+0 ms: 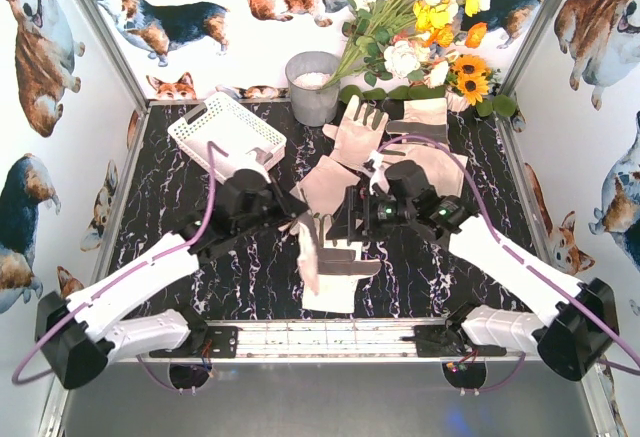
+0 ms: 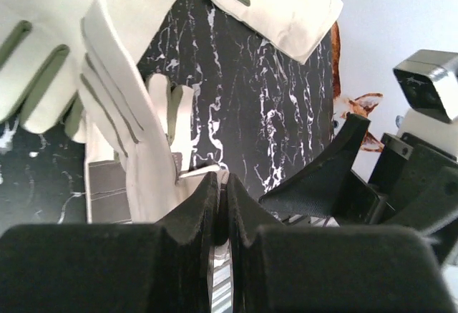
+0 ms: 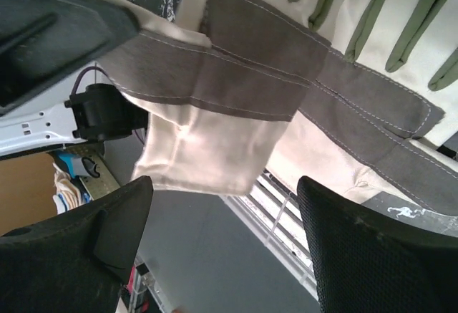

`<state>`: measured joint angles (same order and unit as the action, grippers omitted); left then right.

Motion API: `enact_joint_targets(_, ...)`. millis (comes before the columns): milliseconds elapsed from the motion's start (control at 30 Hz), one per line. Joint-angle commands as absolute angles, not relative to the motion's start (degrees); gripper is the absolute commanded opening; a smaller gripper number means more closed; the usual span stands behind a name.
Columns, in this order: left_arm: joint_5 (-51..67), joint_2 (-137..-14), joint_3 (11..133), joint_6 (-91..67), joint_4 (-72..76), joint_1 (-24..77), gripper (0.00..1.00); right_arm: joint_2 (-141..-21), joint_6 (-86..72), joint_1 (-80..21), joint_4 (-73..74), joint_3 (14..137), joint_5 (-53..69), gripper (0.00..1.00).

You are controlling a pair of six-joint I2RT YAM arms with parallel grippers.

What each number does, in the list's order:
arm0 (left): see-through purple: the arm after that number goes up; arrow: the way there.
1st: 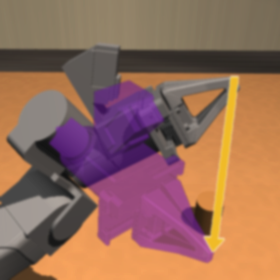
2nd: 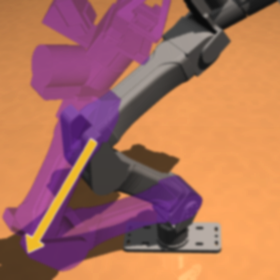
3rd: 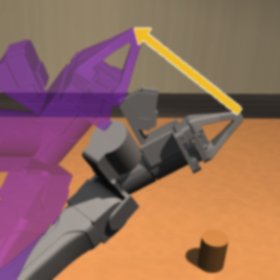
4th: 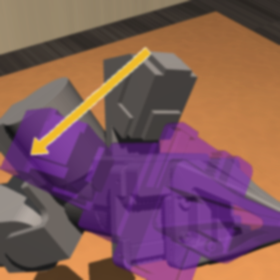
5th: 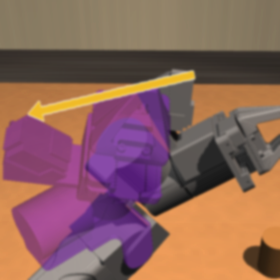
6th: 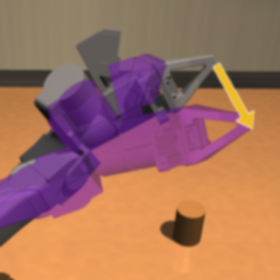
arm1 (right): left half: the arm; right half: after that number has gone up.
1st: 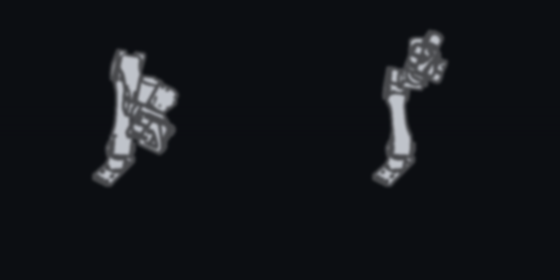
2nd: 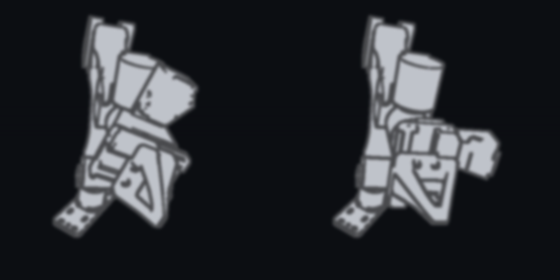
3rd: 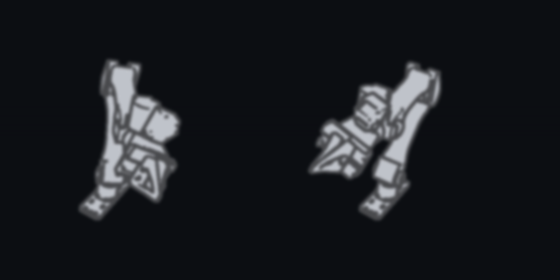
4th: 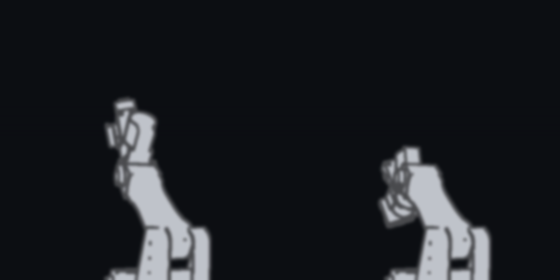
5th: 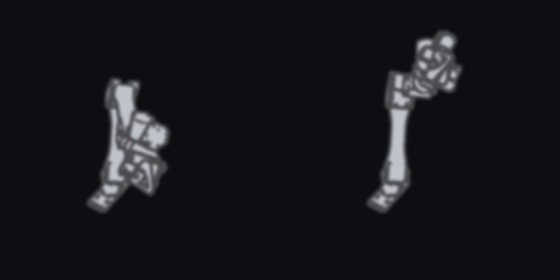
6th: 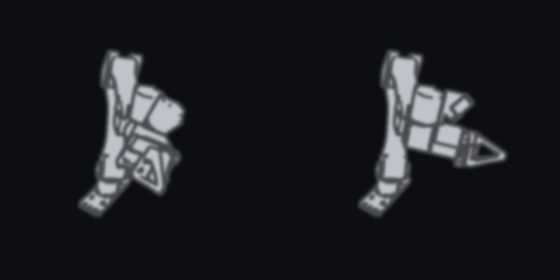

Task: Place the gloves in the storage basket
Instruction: Pick up the glove from the center of the board.

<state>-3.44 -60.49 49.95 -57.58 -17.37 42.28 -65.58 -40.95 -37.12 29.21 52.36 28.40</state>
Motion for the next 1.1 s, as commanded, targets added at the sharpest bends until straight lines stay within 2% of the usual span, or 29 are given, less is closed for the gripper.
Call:
enact_joint_targets(0, -10.8, -63.6, 52.7, -62.3, -11.7, 46.0, 0.00, -61.0, -38.6, -36.7, 32.3, 56.4, 25.7, 0.84)
enact_joint_targets(133, -12.3, -66.5, 52.6, -66.0, -9.0, 48.6, 0.00, -59.4, -37.5, -37.7, 33.0, 57.3, 21.2, 0.84)
enact_joint_targets(433, -19.4, -70.6, 50.9, -72.4, 1.2, 53.5, 0.00, -61.1, -33.9, -47.0, 38.1, 60.7, -1.9, 0.82)
enact_joint_targets(867, -17.3, -74.5, 54.2, -72.8, 2.5, 54.6, 0.00, -66.7, -29.1, -51.2, 37.5, 62.9, -13.2, 0.74)
enact_joint_targets(1067, -17.7, -74.2, 54.2, -72.7, 3.7, 54.8, 0.00, -67.0, -29.7, -51.7, 33.4, 61.6, -11.7, 0.73)
